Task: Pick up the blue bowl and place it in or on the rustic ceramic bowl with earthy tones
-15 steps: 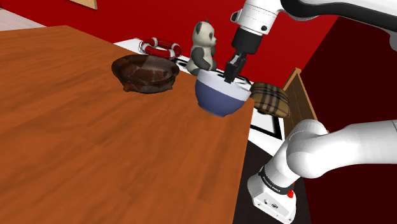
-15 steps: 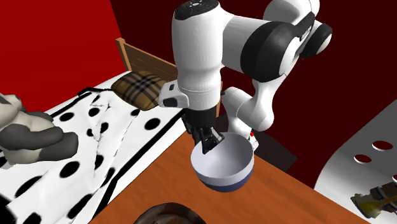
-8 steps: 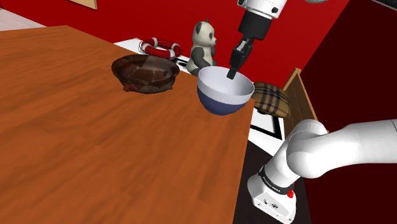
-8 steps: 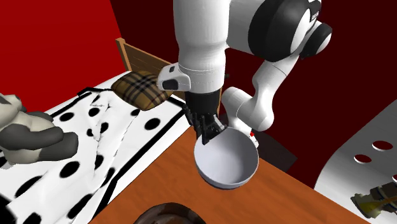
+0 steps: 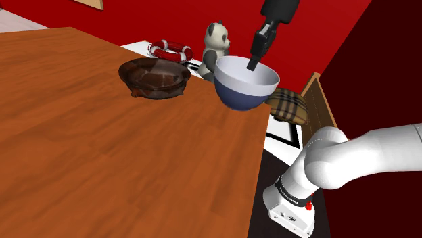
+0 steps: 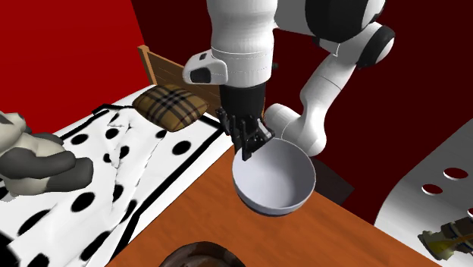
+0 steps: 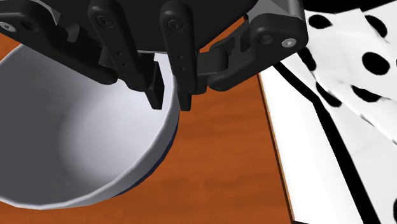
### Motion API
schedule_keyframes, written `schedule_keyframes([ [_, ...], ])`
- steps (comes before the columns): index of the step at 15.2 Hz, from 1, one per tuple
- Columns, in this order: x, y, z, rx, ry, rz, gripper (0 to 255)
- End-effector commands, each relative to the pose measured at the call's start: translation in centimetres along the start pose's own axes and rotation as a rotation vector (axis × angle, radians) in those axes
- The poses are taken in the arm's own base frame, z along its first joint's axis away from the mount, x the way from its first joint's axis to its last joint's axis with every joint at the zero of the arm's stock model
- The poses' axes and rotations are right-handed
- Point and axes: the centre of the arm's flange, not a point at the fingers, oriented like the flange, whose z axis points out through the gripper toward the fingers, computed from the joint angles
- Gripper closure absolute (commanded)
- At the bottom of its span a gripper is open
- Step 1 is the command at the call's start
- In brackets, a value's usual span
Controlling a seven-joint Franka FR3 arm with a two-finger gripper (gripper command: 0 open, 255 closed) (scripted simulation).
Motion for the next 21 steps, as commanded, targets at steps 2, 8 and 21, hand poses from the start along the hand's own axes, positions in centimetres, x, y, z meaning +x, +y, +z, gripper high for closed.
schedule_keyframes([
  [2, 0.2, -0.1, -1.6, 0.0, 0.0, 0.0, 255],
  [8, 0.3, -0.3, -4.7, 0.0, 0.0, 0.0, 255],
  [21, 6.9, -2.5, -8.9, 0.0, 0.0, 0.0, 255],
])
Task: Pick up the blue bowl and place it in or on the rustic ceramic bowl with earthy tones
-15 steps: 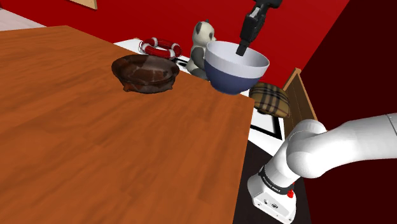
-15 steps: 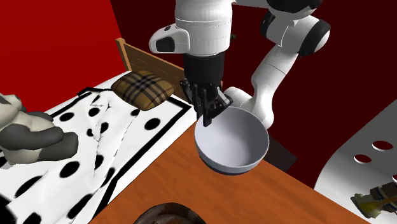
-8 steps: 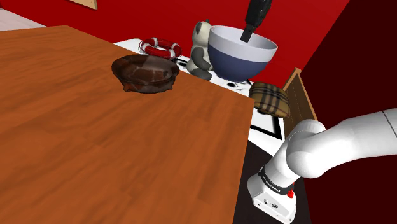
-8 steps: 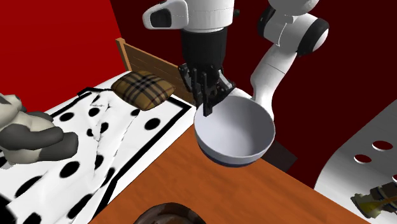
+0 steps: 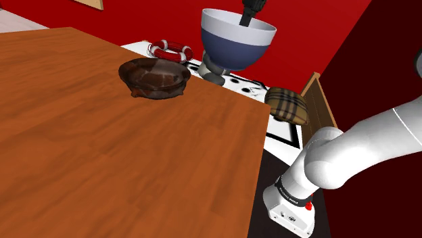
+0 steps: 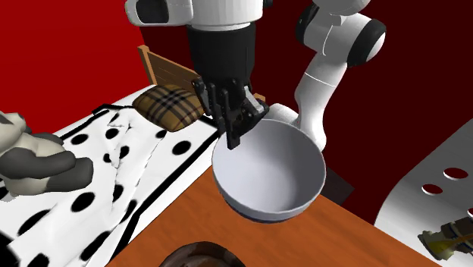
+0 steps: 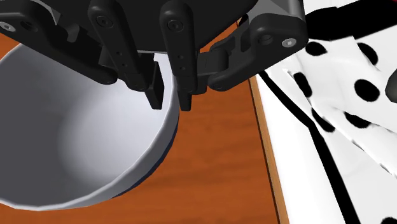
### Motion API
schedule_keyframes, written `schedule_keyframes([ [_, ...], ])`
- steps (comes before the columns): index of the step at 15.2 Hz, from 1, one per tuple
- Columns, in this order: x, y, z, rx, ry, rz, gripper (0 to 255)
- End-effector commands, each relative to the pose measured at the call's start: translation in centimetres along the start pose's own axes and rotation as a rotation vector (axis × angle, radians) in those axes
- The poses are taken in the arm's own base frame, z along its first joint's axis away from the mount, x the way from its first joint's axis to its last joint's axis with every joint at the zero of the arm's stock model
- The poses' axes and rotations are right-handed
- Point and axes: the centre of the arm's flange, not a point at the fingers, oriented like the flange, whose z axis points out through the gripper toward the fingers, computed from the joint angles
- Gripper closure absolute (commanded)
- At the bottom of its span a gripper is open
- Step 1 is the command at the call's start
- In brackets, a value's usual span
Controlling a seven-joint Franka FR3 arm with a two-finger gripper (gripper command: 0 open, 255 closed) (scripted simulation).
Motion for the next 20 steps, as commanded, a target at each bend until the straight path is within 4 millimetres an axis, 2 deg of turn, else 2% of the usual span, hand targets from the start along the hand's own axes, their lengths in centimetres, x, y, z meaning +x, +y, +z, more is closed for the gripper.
schedule_keyframes([
  [1, 2.6, -0.5, -0.1, 0.001, 0.0, 0.0, 255],
  [12, 16.5, -4.5, -0.7, 0.001, 0.0, 0.0, 255],
  [20, 16.3, -4.1, 3.5, 0.001, 0.0, 0.0, 255],
])
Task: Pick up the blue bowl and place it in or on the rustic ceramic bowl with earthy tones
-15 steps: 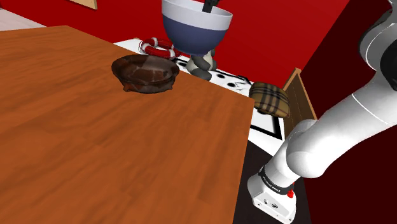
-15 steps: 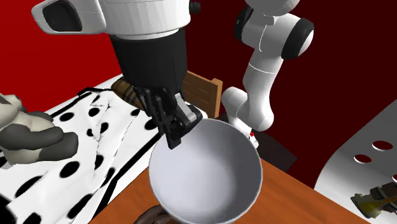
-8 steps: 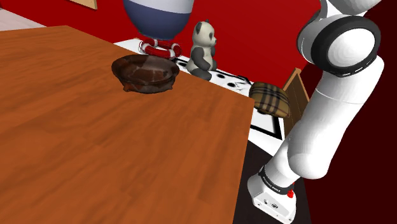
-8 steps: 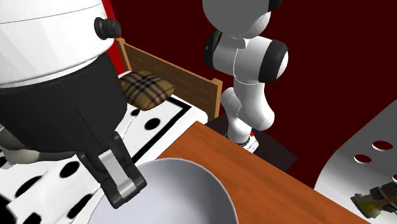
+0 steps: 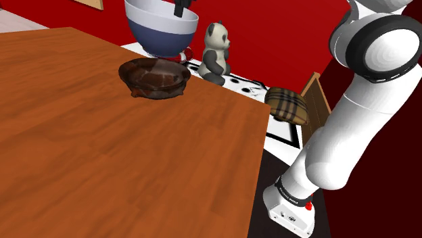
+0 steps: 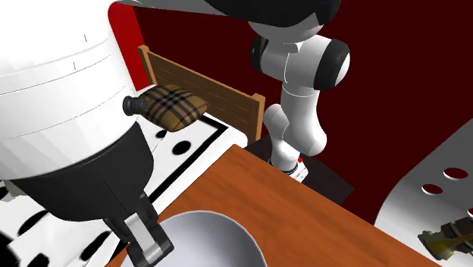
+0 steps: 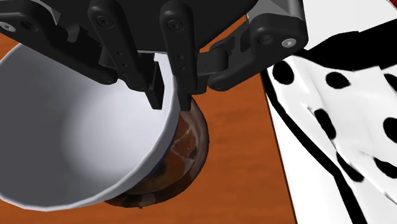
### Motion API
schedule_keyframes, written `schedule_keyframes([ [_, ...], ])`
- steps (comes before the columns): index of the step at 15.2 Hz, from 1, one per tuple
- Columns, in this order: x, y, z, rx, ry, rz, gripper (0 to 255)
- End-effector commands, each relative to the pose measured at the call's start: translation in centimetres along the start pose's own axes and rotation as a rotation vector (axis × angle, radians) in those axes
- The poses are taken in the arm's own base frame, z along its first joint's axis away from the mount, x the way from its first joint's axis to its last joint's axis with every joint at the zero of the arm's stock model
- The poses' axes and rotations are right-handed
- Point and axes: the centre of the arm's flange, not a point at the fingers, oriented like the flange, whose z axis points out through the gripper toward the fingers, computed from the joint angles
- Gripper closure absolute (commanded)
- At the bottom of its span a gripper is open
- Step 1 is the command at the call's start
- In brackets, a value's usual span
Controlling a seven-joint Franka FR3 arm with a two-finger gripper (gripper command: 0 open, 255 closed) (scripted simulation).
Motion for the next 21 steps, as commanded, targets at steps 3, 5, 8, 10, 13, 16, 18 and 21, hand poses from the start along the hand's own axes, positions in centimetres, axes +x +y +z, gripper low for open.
schedule_keyframes([
  [3, 0.0, 0.2, 2.1, 0.0, 0.001, 0.0, 255],
  [5, -0.1, 0.3, 3.1, 0.0, 0.001, 0.0, 255],
  [8, -0.2, 0.5, 4.7, 0.0, 0.001, 0.0, 255],
  [10, -0.2, 0.6, 5.7, 0.0, 0.001, 0.0, 255],
  [13, -0.2, 0.6, 5.7, 0.0, 0.001, 0.0, 255],
  [16, -0.2, 0.6, 5.7, 0.0, 0.001, 0.0, 255],
  [18, -0.2, 0.6, 5.7, 0.0, 0.001, 0.0, 0],
  [21, -0.2, 0.6, 5.7, 0.0, 0.001, 0.0, 0],
])
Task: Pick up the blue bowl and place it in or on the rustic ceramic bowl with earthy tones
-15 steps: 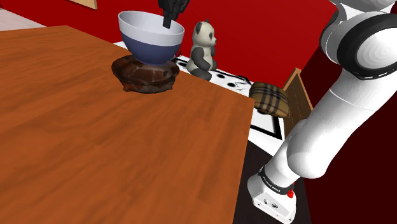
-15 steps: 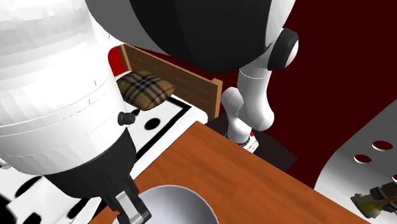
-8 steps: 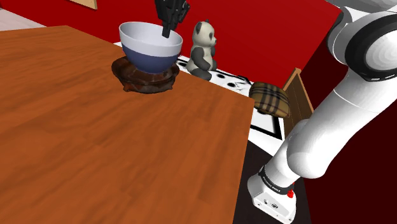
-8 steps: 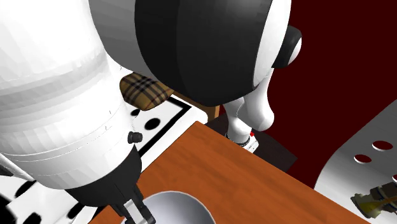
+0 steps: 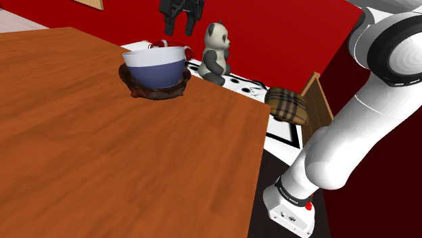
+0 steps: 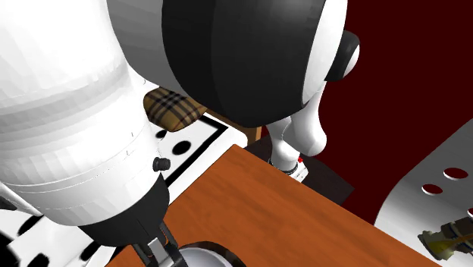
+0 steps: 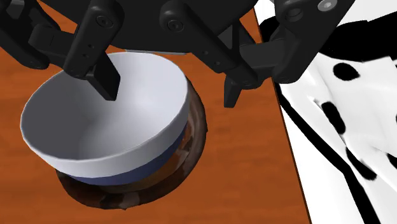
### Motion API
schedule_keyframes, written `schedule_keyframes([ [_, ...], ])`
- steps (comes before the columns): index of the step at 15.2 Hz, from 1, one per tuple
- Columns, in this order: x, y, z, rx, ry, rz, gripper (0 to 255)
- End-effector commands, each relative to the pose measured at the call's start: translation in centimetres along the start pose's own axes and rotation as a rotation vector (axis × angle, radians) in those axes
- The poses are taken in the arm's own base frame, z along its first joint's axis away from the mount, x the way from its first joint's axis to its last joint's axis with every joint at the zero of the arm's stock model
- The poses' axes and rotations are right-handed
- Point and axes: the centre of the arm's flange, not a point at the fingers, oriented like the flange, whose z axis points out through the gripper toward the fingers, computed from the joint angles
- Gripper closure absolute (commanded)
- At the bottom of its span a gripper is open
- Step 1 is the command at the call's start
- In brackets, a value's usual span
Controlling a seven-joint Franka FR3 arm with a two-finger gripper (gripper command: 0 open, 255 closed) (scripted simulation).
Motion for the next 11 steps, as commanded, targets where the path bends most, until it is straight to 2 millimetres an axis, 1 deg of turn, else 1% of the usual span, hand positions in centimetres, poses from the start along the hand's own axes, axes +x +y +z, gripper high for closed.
schedule_keyframes([
  [1, 0.0, 0.0, 0.0, 0.0, 0.0, 0.0, 0],
  [2, 0.0, 0.0, 0.0, 0.0, 0.0, 0.0, 0],
  [5, 0.0, 0.0, -4.0, 0.0, 0.0, 0.0, 0],
  [6, 0.0, 0.0, -5.0, 0.0, 0.0, 0.0, 0],
  [11, 0.0, 0.0, -5.0, 0.0, 0.0, 0.0, 0],
])
